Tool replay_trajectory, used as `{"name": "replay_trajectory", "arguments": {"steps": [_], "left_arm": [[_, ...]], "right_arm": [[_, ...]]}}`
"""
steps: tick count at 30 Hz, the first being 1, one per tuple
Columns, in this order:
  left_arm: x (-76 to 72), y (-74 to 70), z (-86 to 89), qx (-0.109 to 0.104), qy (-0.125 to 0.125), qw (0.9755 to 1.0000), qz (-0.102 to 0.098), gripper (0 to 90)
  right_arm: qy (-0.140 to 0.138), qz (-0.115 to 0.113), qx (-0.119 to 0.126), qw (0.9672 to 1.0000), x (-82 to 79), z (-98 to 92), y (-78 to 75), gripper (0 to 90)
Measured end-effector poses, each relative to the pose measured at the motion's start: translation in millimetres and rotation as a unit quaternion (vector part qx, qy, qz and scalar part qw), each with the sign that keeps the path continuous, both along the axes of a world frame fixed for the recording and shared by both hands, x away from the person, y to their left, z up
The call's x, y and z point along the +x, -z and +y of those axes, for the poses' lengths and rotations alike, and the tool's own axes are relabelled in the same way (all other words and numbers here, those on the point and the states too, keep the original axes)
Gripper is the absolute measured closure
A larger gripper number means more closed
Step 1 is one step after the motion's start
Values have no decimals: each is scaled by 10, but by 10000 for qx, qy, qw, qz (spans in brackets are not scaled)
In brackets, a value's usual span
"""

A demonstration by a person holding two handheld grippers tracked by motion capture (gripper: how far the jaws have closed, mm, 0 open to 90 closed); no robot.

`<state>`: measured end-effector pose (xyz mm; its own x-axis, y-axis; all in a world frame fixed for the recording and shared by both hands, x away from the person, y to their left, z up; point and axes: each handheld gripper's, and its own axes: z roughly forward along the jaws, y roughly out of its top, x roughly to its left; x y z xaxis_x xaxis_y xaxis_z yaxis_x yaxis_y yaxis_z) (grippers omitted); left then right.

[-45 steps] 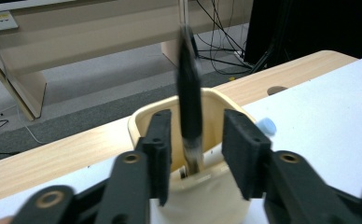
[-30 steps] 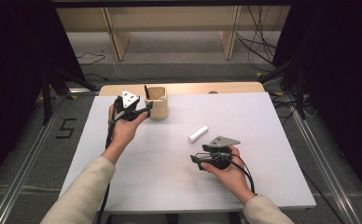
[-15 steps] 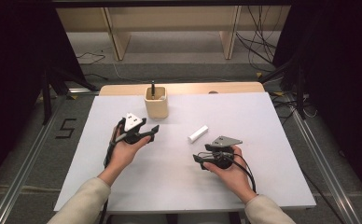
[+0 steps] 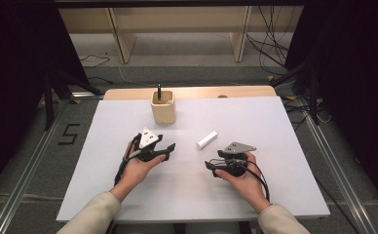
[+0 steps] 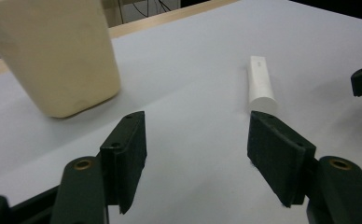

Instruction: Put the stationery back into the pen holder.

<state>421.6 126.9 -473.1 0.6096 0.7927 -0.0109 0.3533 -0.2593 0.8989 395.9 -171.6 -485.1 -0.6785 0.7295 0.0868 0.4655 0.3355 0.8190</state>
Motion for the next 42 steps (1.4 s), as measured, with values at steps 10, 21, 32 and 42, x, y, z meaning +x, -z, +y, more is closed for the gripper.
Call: {"name": "replay_trajectory", "arguments": {"steps": [10,21,32,42], "left_arm": [[-55,24,-82,45,122,9999,20,369],[-167,36,39,29,121,9999,89,367],[-275,70,158,88,137,9998,148,368],[-307,87,114,77,224,9995,189,367]], "right_arm": [[16,-15,-58,10000,6,-8,10,317],[210,-93,-114,9997,71,-95,0,400],[582,-135,-259,9979,141,-157,-65,876],[727,-165,-614,9953,632,-33,-171,900]]}}
